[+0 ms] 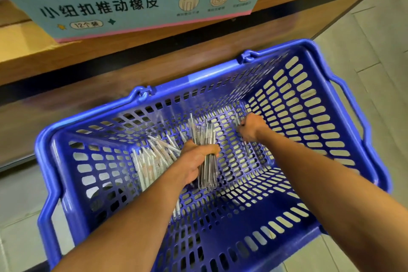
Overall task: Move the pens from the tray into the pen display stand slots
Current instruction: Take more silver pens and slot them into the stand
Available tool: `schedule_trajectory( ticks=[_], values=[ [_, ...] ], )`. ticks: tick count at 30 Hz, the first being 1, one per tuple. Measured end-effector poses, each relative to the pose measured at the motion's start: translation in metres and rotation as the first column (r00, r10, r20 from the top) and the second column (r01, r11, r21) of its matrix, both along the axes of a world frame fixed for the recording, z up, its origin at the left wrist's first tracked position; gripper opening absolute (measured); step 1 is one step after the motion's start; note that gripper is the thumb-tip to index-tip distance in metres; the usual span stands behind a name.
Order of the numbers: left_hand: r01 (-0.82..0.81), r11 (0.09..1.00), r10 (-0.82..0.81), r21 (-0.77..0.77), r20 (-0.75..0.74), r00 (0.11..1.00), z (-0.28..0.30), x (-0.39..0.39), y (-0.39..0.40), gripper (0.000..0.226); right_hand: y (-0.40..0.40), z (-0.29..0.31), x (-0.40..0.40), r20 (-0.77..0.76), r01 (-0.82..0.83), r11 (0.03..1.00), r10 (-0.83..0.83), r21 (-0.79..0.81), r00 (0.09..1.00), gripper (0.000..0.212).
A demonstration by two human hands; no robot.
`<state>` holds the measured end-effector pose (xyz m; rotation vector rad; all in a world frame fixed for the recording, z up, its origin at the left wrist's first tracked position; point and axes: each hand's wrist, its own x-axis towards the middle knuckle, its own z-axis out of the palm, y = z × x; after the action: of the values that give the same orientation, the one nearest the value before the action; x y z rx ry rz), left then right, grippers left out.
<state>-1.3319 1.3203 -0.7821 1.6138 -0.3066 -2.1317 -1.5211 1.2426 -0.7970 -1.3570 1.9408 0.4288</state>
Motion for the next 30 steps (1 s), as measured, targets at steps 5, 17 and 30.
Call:
schedule_trajectory(
  ticks=[5, 17, 30],
  values=[
    [0.07, 0.997, -0.07, 0.009, 0.035, 0.997, 0.02, 0.002, 0.003, 0.106, 0.026, 0.033, -0.012, 0.25, 0.166, 0.969, -0.208, 0.182, 0.945, 0.013],
    [0.205, 0.975, -0.188, -0.085, 0.176, 0.966, 0.112, 0.044, 0.011, 0.048, 0.1, 0.162, 0.01, 0.509, 0.373, 0.913, -0.402, 0.163, 0.761, 0.005],
    [0.293, 0.955, -0.279, -0.039, 0.202, 0.939, 0.454, 0.122, 0.01, 0.08, 0.128, 0.479, 0.071, 0.618, 0.565, 0.82, -0.492, 0.092, 0.613, 0.025]
  ],
)
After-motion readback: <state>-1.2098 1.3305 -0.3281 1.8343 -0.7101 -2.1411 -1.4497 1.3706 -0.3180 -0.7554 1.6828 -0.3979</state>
